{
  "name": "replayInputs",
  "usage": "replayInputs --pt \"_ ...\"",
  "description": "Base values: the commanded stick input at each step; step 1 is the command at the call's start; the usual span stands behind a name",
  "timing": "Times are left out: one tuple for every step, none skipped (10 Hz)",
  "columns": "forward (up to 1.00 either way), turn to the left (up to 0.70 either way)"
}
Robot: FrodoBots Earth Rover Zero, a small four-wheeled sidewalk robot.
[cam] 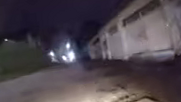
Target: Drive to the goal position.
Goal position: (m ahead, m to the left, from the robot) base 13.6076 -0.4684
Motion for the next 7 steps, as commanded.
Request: replayInputs --pt "0.7 -0.07" --pt "0.7 0.0" --pt "0.7 0.0" --pt "0.7 0.0" --pt "0.7 0.0" --pt "0.7 0.0" --pt "0.7 0.0"
